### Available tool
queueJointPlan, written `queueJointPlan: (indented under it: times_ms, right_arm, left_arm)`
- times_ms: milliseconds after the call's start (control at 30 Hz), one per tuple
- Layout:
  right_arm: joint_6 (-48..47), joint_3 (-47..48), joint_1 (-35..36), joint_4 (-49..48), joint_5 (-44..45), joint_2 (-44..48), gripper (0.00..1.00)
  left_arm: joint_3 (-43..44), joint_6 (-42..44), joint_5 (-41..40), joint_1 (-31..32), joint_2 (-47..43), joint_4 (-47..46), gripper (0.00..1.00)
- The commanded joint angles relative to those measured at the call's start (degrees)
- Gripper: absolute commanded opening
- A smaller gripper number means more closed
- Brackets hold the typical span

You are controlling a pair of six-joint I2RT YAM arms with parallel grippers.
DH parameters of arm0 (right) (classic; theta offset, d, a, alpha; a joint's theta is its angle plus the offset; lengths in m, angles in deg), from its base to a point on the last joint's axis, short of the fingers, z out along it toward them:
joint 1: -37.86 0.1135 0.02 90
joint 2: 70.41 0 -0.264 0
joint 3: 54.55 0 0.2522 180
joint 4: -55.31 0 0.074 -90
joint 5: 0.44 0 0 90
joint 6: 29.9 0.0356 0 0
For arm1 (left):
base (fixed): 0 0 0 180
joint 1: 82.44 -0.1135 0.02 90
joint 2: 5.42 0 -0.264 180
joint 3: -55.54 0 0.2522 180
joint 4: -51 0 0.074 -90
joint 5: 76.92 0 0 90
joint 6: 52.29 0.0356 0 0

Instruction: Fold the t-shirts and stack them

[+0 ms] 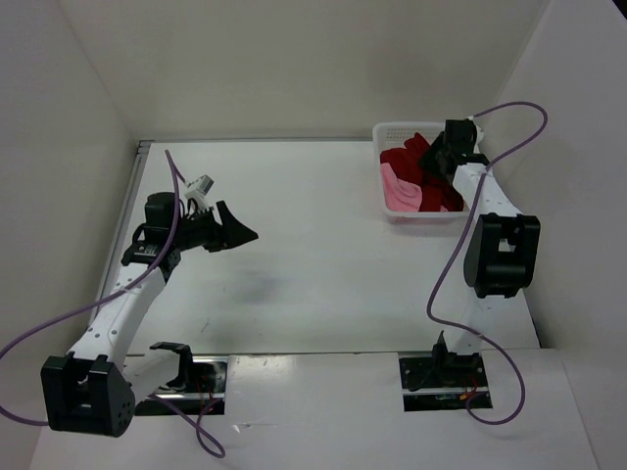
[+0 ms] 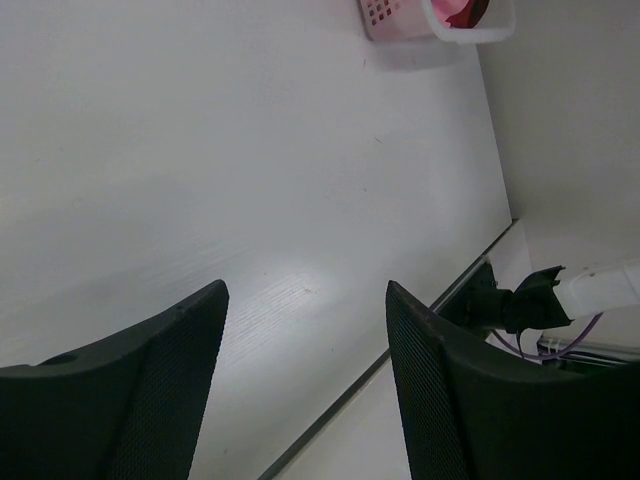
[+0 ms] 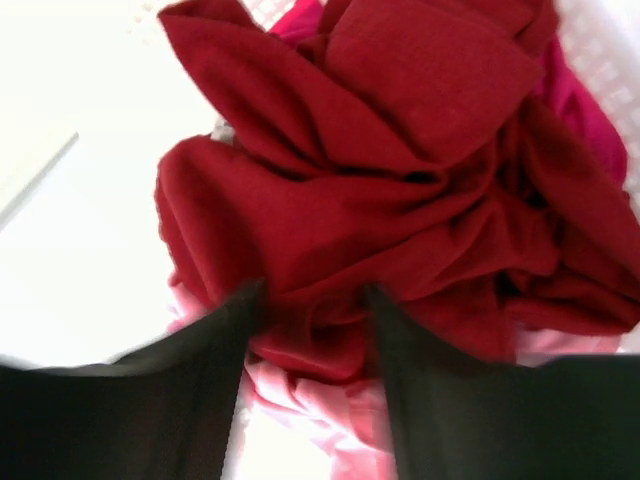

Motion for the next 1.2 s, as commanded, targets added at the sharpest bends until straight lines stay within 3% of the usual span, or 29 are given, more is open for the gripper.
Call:
queueJointPlan:
  times_ms: [0,133,200,333,500,667,800,967,1033,1133,1167]
  right_arm:
    - [1.04,3.54,0.32,-4.71,-3.45,-0.44,0.44]
    - [1.04,4.77,0.32,-5.33,-2.68,1.66,0.15]
    - [1.04,5.56,0.32,-5.86,-1.62,3.68,0.07]
    - [-0.1,10.47,0.32,-5.87,-1.0,11.93,0.0]
    - [-0.71,25.85,1.02,-0.43,-6.44,17.22,0.0]
    - [0.42,41.91,7.78,0.2,-16.96,19.77,0.0]
    - [6.13,48.01,13.67,-3.39,-27.44,19.78,0.0]
    - [14.83,54.68,14.3,-9.01,-34.47,18.47,0.0]
    - [18.94,55.31,14.3,-10.86,-37.11,17.59,0.0]
    - [22.22,47.17,15.7,-15.44,-39.84,17.58,0.0]
    - [22.23,38.96,16.92,-16.4,-39.84,18.1,0.01]
  left_arm:
    - [-0.01,1.89,1.23,0.12,0.33,-1.97,0.72]
    - [-0.01,1.89,0.53,0.12,0.33,-1.97,0.72]
    - [0.6,1.27,-0.26,0.12,0.33,-1.97,0.72]
    - [3.15,-1.8,-1.41,0.12,0.33,-3.36,0.78]
    - [5.52,-5.23,-1.41,0.12,0.94,-5.83,0.78]
    - [9.74,-5.23,-6.85,0.12,1.47,-4.51,0.8]
    - [10.27,-7.42,-11.25,0.12,2.0,-3.99,0.82]
    - [10.27,-9.8,-12.48,-2.78,2.0,-4.51,0.82]
    - [10.27,-10.5,-12.48,-3.84,1.47,-4.51,0.83]
    - [9.74,-10.5,-13.71,-6.12,1.47,-4.51,0.83]
    - [9.74,-10.5,-13.71,-6.73,0.86,-4.51,0.83]
